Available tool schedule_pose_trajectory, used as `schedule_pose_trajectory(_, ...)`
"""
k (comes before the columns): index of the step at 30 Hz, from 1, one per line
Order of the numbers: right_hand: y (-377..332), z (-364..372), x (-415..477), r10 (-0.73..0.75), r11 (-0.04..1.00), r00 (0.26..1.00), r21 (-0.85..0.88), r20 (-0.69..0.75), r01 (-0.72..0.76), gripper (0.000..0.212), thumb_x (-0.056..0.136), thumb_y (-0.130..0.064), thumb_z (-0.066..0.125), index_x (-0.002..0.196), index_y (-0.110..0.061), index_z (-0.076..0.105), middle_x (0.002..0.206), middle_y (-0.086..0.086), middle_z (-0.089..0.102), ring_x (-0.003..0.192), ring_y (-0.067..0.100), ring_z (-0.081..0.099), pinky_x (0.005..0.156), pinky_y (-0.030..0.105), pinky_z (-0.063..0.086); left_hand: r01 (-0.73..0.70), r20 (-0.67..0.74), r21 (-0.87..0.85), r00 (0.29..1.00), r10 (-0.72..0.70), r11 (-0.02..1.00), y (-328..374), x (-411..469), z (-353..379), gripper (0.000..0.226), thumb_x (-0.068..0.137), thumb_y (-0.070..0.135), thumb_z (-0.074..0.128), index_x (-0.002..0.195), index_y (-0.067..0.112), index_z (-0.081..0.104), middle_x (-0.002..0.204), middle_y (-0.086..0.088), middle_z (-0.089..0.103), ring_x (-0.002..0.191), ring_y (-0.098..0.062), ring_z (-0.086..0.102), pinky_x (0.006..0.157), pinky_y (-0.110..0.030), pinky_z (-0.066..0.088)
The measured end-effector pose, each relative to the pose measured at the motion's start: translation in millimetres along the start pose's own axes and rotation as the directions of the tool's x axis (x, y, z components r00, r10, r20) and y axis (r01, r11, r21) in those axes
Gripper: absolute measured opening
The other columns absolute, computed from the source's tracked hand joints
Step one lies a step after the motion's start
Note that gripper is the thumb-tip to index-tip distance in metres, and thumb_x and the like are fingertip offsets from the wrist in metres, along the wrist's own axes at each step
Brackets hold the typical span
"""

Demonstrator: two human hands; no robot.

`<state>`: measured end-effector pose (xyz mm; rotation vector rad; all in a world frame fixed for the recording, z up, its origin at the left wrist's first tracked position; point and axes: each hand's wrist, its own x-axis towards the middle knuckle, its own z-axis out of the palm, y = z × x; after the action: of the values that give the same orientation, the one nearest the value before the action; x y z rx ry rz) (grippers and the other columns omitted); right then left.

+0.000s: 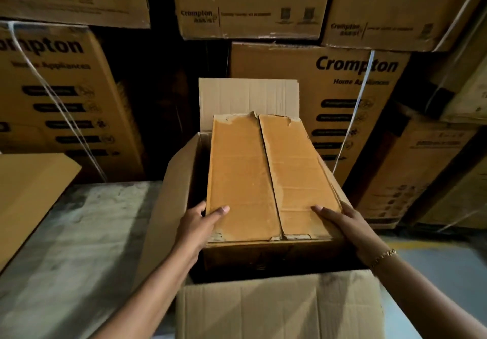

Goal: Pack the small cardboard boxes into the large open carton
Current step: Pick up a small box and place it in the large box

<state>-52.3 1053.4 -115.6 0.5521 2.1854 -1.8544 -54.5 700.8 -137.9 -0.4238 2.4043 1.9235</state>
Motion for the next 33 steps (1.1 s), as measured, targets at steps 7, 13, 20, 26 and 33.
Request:
schedule_pose_trajectory(7,8,8,23,0.05,0.999,0.996,-0.017,0.079,-0.049,0.077,0.068,-0.048,0.087,0.13,-0.023,0.05,0.115,0.008,0.069,0.099,0.027,0.07,0.076,0.037,0.06,0.179,0.035,-0.02,0.983,-0.178,0.984,-11,6,9,0.066,0.087,0.036,0.076,0.143,0.013,0.051,0.122,0.002,0.068,0.11,-0.019,0.065,0.098,-0.035,0.05)
schedule_pose_trajectory(13,39,18,51,0.058,0.938,0.99,-0.347,0.132,-0.009,0.05,0.081,-0.04,0.081,0.118,-0.017,0.057,0.116,0.007,0.067,0.106,0.027,0.066,0.08,0.033,0.055,0.24,0.086,0.314,0.956,-0.279,0.919,-38,21,15,0.07,0.091,0.029,0.074,0.149,0.012,0.039,0.136,-0.006,0.06,0.12,-0.024,0.059,0.097,-0.032,0.048)
schedule_pose_trajectory(20,50,38,66,0.163,0.282,0.956,-0.94,0.244,0.192,0.075,0.086,-0.056,0.065,0.146,-0.019,0.042,0.15,0.008,0.042,0.134,0.031,0.046,0.11,0.046,0.041,-0.106,0.234,0.936,0.9,-0.369,0.335,-56,20,40,0.098,0.086,0.045,0.073,0.158,0.014,0.015,0.167,-0.018,-0.006,0.148,-0.036,0.027,0.116,-0.04,0.032)
schedule_pose_trajectory(26,20,82,66,-0.008,0.299,0.96,-0.915,0.28,0.27,0.102,0.08,-0.081,0.047,0.158,-0.025,0.013,0.165,0.009,0.018,0.144,0.04,0.032,0.111,0.054,0.038,-0.212,0.332,0.897,0.902,-0.276,0.388,-40,30,56,0.097,0.088,0.066,0.058,0.16,0.019,0.012,0.168,-0.009,-0.009,0.153,-0.032,0.006,0.121,-0.047,0.021)
schedule_pose_trajectory(33,3,103,63,-0.126,0.228,0.965,-0.94,0.231,0.255,0.093,0.084,-0.071,0.049,0.156,-0.022,0.018,0.153,0.014,0.042,0.128,0.038,0.053,0.097,0.045,0.049,-0.168,0.264,0.916,0.936,-0.231,0.365,-24,31,116,0.108,0.081,0.053,0.068,0.16,0.022,0.002,0.167,-0.01,-0.014,0.152,-0.037,-0.005,0.12,-0.058,0.016)
